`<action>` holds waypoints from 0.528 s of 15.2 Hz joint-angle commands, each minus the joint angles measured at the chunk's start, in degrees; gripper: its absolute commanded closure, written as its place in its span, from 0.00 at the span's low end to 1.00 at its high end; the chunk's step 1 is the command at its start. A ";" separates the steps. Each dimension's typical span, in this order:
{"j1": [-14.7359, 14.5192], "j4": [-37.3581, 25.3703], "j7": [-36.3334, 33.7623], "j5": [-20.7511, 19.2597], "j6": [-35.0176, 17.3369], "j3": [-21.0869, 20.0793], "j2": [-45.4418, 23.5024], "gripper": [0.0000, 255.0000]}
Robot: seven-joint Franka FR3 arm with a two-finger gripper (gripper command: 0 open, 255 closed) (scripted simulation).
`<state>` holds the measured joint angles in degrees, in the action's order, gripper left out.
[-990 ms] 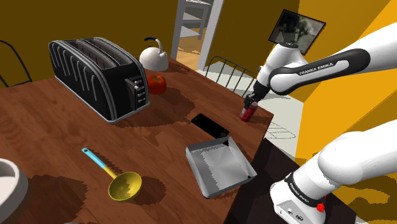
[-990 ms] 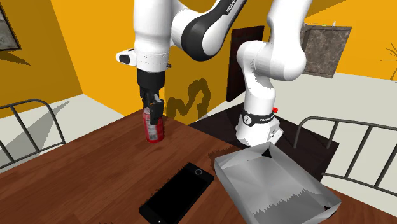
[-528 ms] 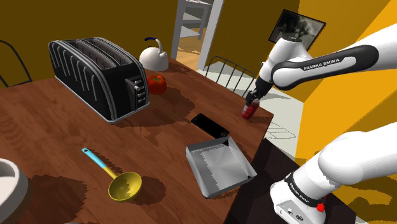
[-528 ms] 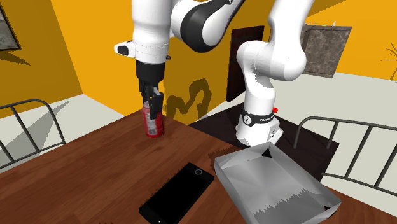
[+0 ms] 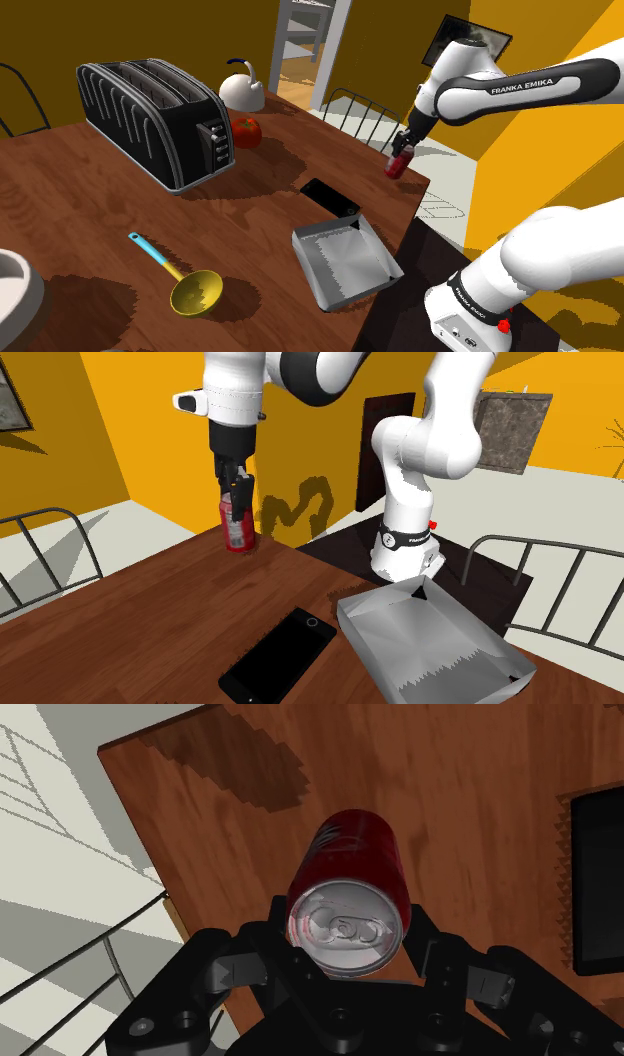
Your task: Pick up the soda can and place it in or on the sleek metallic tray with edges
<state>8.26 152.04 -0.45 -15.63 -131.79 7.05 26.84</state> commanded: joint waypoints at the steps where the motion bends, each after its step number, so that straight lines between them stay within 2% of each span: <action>1: -0.16 -1.06 0.37 0.37 2.08 -0.10 1.03 1.00; 8: -0.53 -4.79 1.44 1.32 8.19 -0.42 3.46 1.00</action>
<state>7.81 147.86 0.87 -14.47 -124.66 6.74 29.85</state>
